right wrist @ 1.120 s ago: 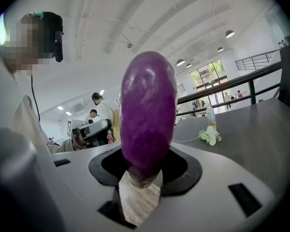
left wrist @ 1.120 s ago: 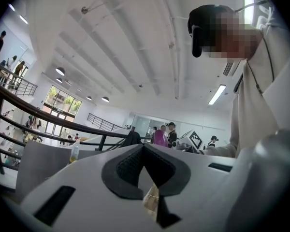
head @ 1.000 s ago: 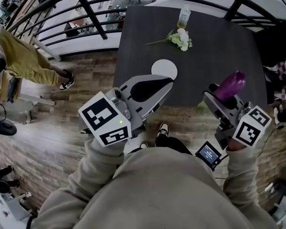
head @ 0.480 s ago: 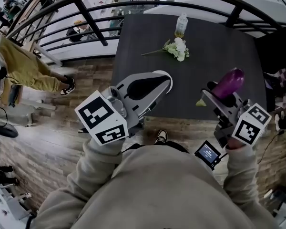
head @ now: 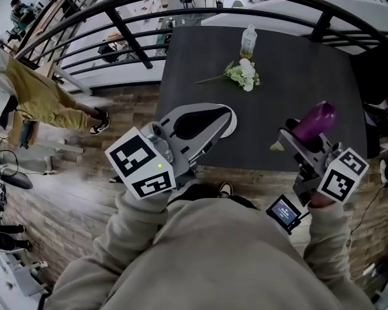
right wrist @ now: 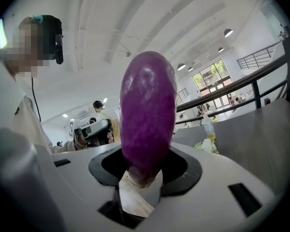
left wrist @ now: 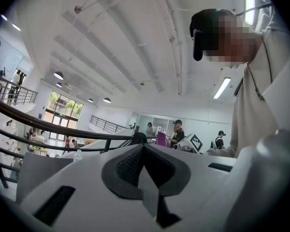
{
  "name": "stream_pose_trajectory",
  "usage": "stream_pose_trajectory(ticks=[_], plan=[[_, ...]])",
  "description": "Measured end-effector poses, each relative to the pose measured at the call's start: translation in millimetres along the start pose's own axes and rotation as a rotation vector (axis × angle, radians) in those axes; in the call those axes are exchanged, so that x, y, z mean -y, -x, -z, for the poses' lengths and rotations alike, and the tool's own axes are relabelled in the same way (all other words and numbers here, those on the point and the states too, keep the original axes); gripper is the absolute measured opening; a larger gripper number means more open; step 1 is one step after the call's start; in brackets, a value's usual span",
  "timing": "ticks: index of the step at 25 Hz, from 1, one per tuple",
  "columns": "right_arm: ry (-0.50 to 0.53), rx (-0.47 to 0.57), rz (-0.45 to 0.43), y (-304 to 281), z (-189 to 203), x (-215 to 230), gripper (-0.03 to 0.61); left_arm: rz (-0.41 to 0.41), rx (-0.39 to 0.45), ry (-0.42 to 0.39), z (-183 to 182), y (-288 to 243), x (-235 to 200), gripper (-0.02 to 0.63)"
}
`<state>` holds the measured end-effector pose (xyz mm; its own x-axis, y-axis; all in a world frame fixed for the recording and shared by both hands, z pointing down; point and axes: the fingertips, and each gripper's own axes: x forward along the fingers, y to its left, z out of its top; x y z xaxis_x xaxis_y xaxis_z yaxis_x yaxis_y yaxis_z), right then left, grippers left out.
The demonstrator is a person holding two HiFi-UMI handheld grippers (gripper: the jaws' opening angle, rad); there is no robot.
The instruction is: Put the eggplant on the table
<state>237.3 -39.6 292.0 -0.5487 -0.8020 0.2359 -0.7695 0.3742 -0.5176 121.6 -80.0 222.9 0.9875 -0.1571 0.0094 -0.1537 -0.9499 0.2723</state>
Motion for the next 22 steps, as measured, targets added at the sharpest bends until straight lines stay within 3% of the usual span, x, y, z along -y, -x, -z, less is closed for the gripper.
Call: stream_pose_trajectory(ticks=[8,16,22], plan=[[-0.008,-0.006,0.002,-10,3,2,0.184,-0.019,-0.016,0.014,3,8,-16,0.006],[-0.002,-0.012,0.042,-28,-9,-3,0.184,0.035,-0.002,0.007,-13,8,-38,0.006],[0.026,-0.025,0.063,-75,-35,0,0.184,0.047,0.012,0.028,-26,17,-91,0.006]])
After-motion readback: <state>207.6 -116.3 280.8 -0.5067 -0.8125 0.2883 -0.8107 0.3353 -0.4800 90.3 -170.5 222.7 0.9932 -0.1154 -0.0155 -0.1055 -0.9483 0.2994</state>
